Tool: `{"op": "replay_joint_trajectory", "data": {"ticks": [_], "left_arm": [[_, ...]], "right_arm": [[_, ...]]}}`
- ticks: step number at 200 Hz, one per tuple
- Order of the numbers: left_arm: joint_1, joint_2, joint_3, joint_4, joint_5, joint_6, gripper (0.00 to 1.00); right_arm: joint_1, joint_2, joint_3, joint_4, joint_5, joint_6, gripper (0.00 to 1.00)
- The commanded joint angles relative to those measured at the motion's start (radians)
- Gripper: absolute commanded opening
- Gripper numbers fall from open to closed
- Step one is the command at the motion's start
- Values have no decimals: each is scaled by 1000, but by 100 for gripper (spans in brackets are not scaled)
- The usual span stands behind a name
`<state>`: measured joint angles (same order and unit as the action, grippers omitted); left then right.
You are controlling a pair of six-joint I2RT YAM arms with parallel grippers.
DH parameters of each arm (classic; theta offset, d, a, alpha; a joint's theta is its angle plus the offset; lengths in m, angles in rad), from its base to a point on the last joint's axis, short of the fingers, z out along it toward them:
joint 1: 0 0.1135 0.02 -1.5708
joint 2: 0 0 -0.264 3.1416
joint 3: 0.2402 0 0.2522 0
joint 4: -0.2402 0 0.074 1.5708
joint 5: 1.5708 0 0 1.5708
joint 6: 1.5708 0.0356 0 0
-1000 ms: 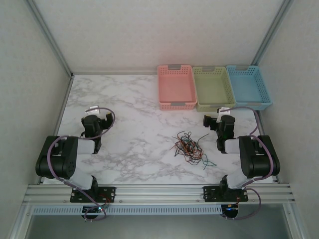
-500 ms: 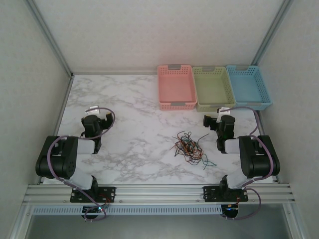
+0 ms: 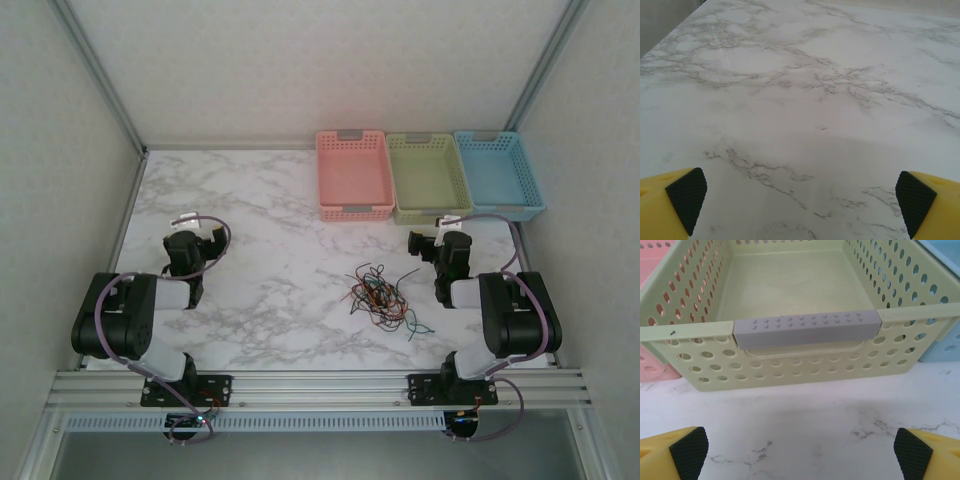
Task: Untangle the cables
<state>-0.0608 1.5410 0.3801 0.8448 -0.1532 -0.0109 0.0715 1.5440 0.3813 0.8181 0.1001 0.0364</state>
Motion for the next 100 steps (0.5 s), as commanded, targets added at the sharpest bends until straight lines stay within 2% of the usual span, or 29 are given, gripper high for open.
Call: {"op": "replay_joint_trajectory", "data": {"ticks": [1,15,26,35,46,52,68,83,100], "left_arm": [[10,-3,19,6,17,-2,100],[5,-11,20,6,-4,-3,100],[-13,-74,39,-77,-43,6,100],[-25,-150,74,-210,-78,-5,100],[-27,-220,160,-456,-150,-127,100],[-33,-236,201,-557,-168,-133,100],[-59,-288,243,-676,-182,-184,100],[-67,-384,215,-683,-115,-256,100],[-71,-502,193,-710,-95,-349,100]], "right_arm": [[-4,-2,18,4,-13,-18,99],[-3,-2,16,4,-13,-18,99],[-4,-2,18,3,-14,-17,99],[-3,-3,18,1,-15,-16,99],[-4,-2,20,2,-15,-16,99],[-3,-3,17,4,-13,-18,99],[9,-32,23,-22,42,-13,99],[23,-145,90,-216,117,11,99],[22,-282,177,-466,150,85,99]]}}
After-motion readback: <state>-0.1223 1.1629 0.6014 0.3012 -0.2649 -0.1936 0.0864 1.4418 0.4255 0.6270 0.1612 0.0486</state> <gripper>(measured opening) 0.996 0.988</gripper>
